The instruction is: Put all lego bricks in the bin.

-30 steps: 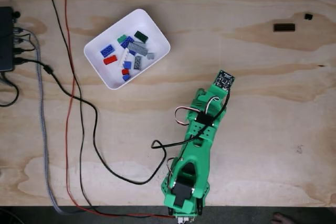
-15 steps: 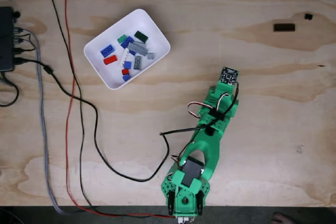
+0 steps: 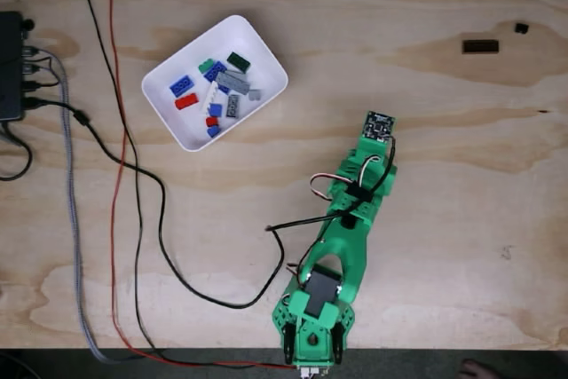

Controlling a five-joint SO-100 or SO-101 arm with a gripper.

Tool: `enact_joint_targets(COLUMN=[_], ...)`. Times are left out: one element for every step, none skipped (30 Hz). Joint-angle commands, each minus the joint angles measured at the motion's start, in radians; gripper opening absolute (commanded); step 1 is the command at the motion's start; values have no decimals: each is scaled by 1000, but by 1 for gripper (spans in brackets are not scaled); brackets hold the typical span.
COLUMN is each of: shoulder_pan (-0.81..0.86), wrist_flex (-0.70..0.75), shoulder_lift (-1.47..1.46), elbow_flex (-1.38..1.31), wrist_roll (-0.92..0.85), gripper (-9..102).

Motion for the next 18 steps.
enact_joint_targets(shoulder_pan=[-264,-341,-422,-503,-580,-635,-669,-692,-709,-724,-733,-739,-741,-739,-730,-719,-709,-701], wrist_flex=[160,239,302,385,453,508,543,551,560,552,552,560,563,566,571,568,555,541], shoulder_lift=[466,554,597,597,565,492,402,316,233,164,109,51,-5,-51,-94,-129,-146,-143], elbow_flex=[-75,-110,-160,-232,-304,-390,-465,-528,-584,-615,-647,-680,-701,-726,-752,-770,-779,-779], wrist_roll=[380,399,440,456,471,494,497,522,534,528,541,548,552,572,583,598,623,637], gripper=[0,0,0,0,0,0,0,0,0,0,0,1,3,5,7,8,9,11])
